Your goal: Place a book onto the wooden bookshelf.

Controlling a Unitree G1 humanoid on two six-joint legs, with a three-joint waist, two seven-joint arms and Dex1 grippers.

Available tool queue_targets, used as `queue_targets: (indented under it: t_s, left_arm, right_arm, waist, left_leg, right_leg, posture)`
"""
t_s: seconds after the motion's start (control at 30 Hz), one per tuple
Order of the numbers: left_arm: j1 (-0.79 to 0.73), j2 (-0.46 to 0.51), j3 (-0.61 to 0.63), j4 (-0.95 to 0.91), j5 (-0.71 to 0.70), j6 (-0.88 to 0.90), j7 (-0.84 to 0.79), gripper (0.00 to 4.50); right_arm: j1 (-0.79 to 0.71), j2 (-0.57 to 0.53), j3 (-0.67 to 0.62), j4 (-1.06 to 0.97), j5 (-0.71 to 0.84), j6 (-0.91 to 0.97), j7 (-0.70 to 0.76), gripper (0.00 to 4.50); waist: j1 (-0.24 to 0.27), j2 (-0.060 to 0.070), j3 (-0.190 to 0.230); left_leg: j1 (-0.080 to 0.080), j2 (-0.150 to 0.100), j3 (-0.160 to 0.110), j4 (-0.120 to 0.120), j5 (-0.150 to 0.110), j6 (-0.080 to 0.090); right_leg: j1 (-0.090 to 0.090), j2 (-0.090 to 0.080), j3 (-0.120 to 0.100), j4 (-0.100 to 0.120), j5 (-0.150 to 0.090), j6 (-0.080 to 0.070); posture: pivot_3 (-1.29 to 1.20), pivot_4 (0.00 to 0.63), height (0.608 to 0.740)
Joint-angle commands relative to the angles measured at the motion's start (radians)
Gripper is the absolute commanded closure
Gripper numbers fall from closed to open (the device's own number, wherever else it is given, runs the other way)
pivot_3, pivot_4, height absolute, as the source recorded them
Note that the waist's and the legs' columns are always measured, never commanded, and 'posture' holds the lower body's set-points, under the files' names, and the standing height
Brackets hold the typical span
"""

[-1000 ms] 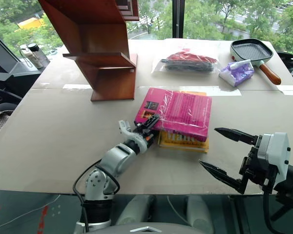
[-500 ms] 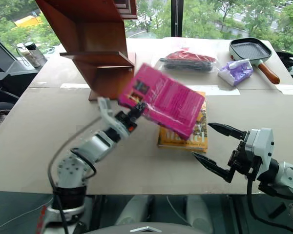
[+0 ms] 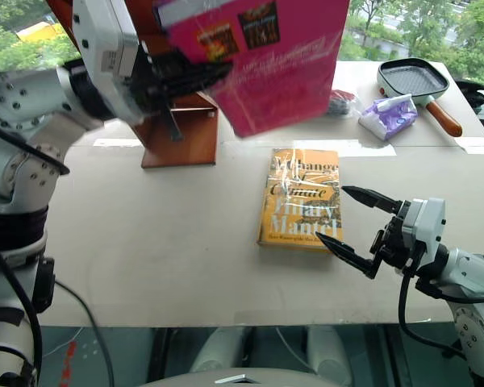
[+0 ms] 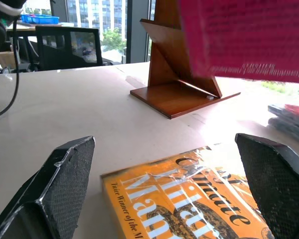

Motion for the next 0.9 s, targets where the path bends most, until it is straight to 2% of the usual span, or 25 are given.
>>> queue_targets:
  t_s: [0.03, 0.07, 0.13, 0.23, 0.27, 0.37, 0.5, 0.57, 0.73, 0.9]
  left_arm:
    - [-0.131, 0.014, -0.031, 0.070, 0.224, -0.187, -0.060, 4.45]
    - [-0.168, 0.028, -0.051, 0.088, 0.275, -0.207, -0.089, 4.45]
    - [-0.249, 0.055, -0.092, 0.118, 0.328, -0.137, -0.169, 4.45]
    - [-0.336, 0.085, -0.130, 0.141, 0.352, -0.057, -0.308, 4.45]
    - [-0.391, 0.070, -0.129, 0.164, 0.363, 0.009, -0.299, 4.45]
    - [-0.474, 0.110, -0.161, 0.166, 0.444, 0.120, -0.362, 4.45]
    - [-0.490, 0.190, -0.247, 0.175, 0.642, 0.062, -0.435, 4.45]
    - [-0.520, 0.216, -0.295, 0.189, 0.729, 0.096, -0.507, 4.45]
    - [-0.556, 0.237, -0.352, 0.233, 0.882, 0.089, -0.621, 4.45]
    - [-0.496, 0.199, -0.373, 0.242, 1.050, 0.144, -0.594, 4.45]
  right_arm:
    - [-0.035, -0.010, -0.055, 0.028, -0.005, -0.054, 0.013, 0.00]
    - [-0.053, -0.013, -0.068, 0.044, -0.004, -0.061, 0.007, 0.00]
    - [-0.086, -0.033, -0.087, 0.076, -0.016, -0.062, 0.003, 0.00]
    - [-0.134, -0.086, -0.108, 0.115, -0.019, -0.026, 0.004, 0.00]
    - [-0.164, -0.112, -0.124, 0.132, -0.004, -0.003, 0.000, 0.00]
    - [-0.270, -0.164, -0.145, 0.184, 0.021, 0.021, -0.001, 0.00]
    - [-0.362, -0.177, -0.122, 0.228, 0.036, 0.034, 0.020, 0.00]
    - [-0.420, -0.174, -0.101, 0.247, 0.046, 0.041, 0.028, 0.00]
    - [-0.497, -0.149, -0.077, 0.269, 0.085, 0.062, 0.049, 0.00]
    - [-0.528, -0.123, -0.043, 0.294, 0.062, 0.044, 0.069, 0.00]
  waist:
    - [-0.004, 0.000, 0.000]
    - [-0.006, 0.000, 0.000]
    - [-0.011, 0.001, 0.001]
    - [-0.013, 0.002, 0.003]
    - [-0.014, 0.003, 0.003]
    - [-0.023, 0.003, 0.006]
    - [-0.037, 0.003, 0.006]
    - [-0.037, 0.004, 0.007]
    - [-0.036, 0.004, 0.009]
    - [-0.033, 0.003, 0.010]
  left_leg:
    - [0.000, 0.000, 0.000, 0.000, 0.000, 0.000]
    - [-0.001, 0.000, 0.000, 0.000, 0.000, 0.000]
    - [-0.002, 0.000, 0.000, 0.000, 0.000, 0.000]
    - [-0.002, 0.000, 0.001, 0.000, 0.000, 0.001]
    - [-0.003, 0.000, 0.001, 0.000, 0.000, 0.001]
    - [-0.013, -0.001, 0.000, 0.005, 0.000, 0.001]
    - [-0.011, 0.000, 0.001, 0.004, 0.000, 0.001]
    - [-0.012, 0.000, 0.002, 0.004, 0.000, 0.001]
    - [-0.013, 0.000, 0.002, 0.005, 0.000, 0.001]
    - [-0.014, -0.001, 0.002, 0.005, 0.000, 0.001]
  right_leg:
    - [0.000, 0.000, 0.000, 0.000, 0.000, 0.000]
    - [0.000, 0.000, 0.000, -0.001, 0.000, 0.000]
    - [-0.001, 0.000, 0.000, -0.001, 0.000, 0.000]
    - [-0.003, 0.000, 0.000, 0.001, 0.000, 0.001]
    - [-0.004, 0.000, 0.001, 0.002, 0.000, 0.001]
    - [-0.013, 0.000, 0.000, 0.008, 0.000, 0.001]
    - [-0.014, 0.000, 0.001, 0.009, -0.001, 0.001]
    - [-0.015, 0.000, 0.002, 0.011, -0.001, 0.001]
    - [-0.015, 0.000, 0.002, 0.012, -0.001, 0.001]
    - [-0.016, -0.001, 0.002, 0.011, -0.001, 0.001]
  posture:
    - [0.00, 0.150, 0.740]
    - [0.00, 0.150, 0.740]
    - [0.00, 0.150, 0.740]
    - [0.00, 0.150, 0.740]
    - [0.00, 0.150, 0.740]
    - [0.00, 0.150, 0.740]
    - [0.00, 0.150, 0.740]
    - [0.00, 0.150, 0.740]
    - [0.00, 0.150, 0.740]
    - [0.00, 0.150, 0.740]
